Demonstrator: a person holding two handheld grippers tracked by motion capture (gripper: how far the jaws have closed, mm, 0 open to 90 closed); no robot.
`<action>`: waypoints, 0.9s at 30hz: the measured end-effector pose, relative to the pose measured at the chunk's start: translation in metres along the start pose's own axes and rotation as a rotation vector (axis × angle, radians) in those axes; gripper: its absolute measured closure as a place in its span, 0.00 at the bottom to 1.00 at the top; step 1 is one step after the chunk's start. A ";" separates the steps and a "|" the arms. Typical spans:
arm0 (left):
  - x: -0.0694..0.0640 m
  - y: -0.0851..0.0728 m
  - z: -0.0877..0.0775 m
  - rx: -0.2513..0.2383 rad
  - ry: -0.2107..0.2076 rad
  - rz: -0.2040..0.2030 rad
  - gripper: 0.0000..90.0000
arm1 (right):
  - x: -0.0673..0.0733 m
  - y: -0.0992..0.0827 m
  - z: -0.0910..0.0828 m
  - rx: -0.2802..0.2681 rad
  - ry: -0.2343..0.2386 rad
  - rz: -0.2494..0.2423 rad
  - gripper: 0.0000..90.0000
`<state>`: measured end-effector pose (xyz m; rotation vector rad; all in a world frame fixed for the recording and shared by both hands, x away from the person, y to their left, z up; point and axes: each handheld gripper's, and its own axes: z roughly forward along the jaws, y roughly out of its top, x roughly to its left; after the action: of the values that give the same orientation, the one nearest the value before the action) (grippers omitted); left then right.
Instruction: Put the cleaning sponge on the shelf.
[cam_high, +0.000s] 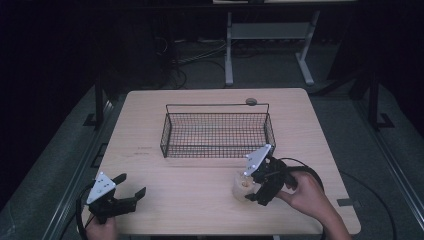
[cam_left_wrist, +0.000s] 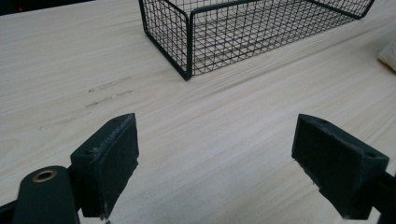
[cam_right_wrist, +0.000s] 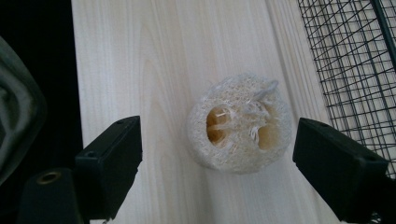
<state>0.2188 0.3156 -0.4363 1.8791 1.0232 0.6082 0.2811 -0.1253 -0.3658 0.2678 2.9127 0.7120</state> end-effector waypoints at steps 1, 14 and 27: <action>0.000 0.000 0.000 -0.002 -0.001 0.002 0.15 | 0.000 0.001 0.001 0.001 0.001 0.003 0.17; 0.001 0.000 0.000 0.001 -0.002 0.002 0.15 | -0.010 0.005 0.013 0.049 0.002 0.014 0.17; 0.000 0.000 -0.001 -0.003 -0.004 -0.001 0.15 | -0.016 0.007 0.023 0.088 0.009 0.022 0.22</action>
<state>0.2184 0.3163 -0.4359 1.8769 1.0200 0.6049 0.3015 -0.1121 -0.3814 0.3069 2.9580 0.5897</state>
